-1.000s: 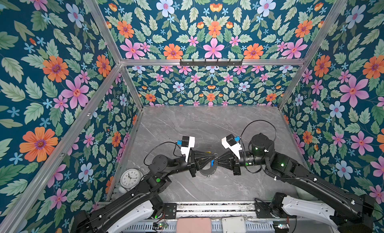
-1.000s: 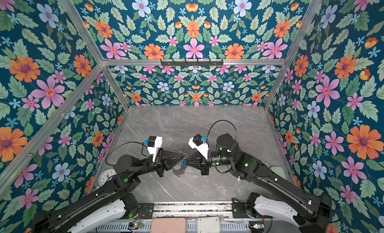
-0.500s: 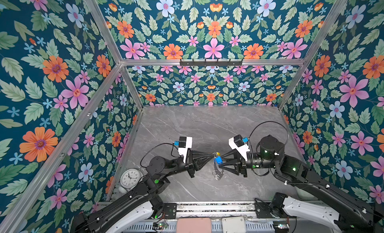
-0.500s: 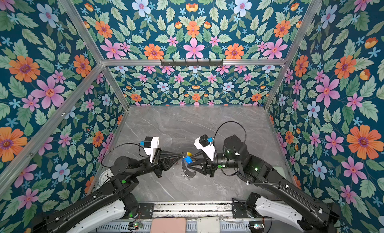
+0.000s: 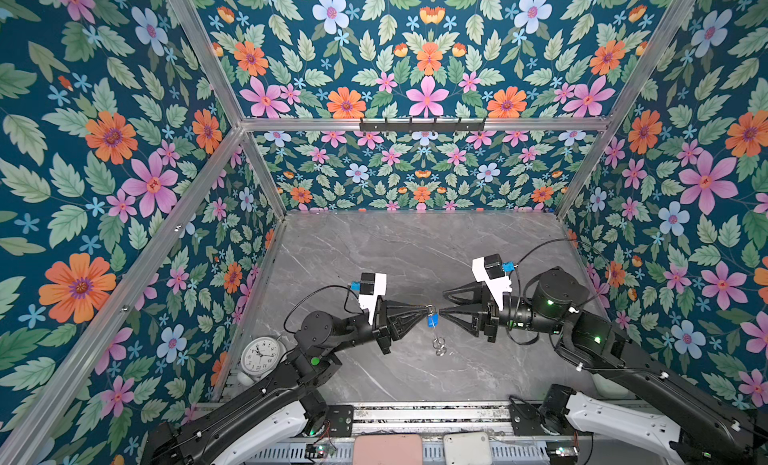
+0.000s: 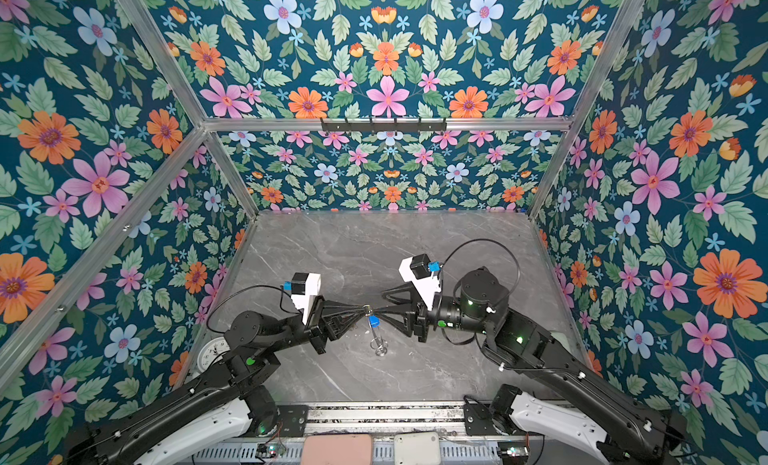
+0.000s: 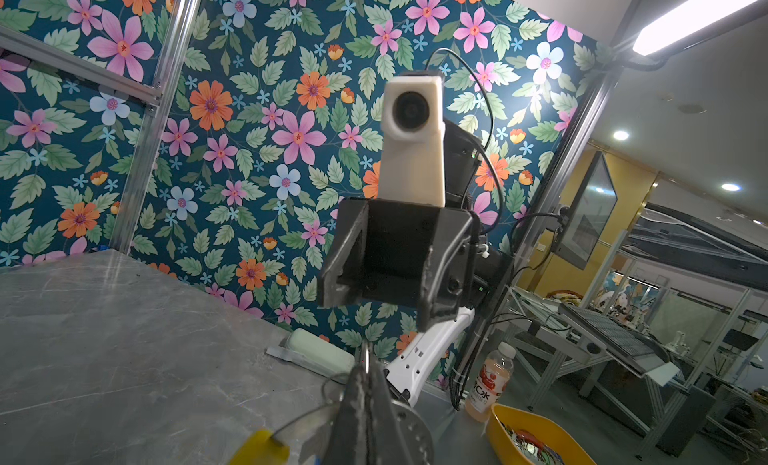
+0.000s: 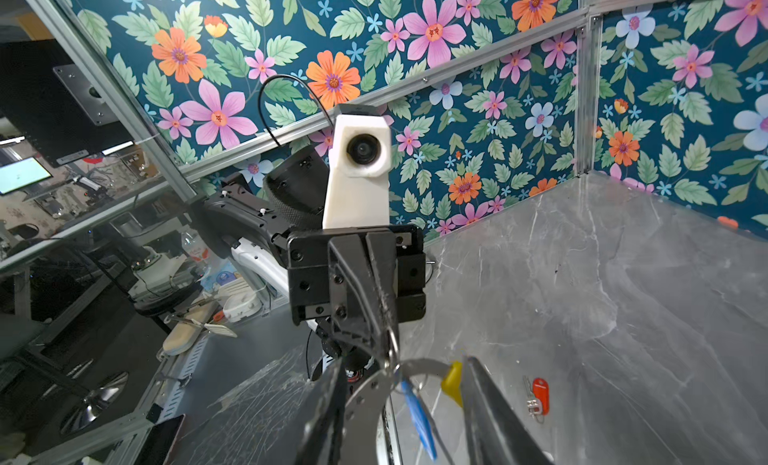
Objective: Remove the keys from the keyring
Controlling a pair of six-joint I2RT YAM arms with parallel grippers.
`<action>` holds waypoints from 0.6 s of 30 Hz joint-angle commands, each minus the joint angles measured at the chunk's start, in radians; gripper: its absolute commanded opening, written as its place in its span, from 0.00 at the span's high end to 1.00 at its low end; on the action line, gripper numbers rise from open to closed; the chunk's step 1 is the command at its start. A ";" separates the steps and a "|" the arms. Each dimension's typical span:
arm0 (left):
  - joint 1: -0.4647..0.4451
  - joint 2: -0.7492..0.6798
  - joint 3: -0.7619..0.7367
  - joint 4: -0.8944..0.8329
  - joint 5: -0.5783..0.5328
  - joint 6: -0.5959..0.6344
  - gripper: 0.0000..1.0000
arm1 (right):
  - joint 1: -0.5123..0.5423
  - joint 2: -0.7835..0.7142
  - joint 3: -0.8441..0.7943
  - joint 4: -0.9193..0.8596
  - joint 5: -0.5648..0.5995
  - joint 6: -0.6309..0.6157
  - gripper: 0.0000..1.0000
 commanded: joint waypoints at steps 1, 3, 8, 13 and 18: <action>0.001 0.001 0.000 0.059 0.005 0.003 1.00 | 0.001 0.016 0.000 0.087 -0.041 0.048 0.60; 0.001 -0.002 -0.002 0.061 -0.001 0.004 1.00 | 0.001 0.021 -0.005 0.095 -0.050 0.055 0.66; 0.001 -0.007 -0.007 0.061 -0.007 0.003 1.00 | 0.001 0.025 -0.015 0.106 -0.061 0.066 0.71; 0.000 -0.014 -0.014 0.061 -0.015 0.004 1.00 | 0.001 0.036 -0.017 0.102 -0.077 0.071 0.78; 0.002 -0.023 -0.017 0.055 -0.021 0.006 1.00 | 0.001 0.038 -0.021 0.101 -0.083 0.071 0.86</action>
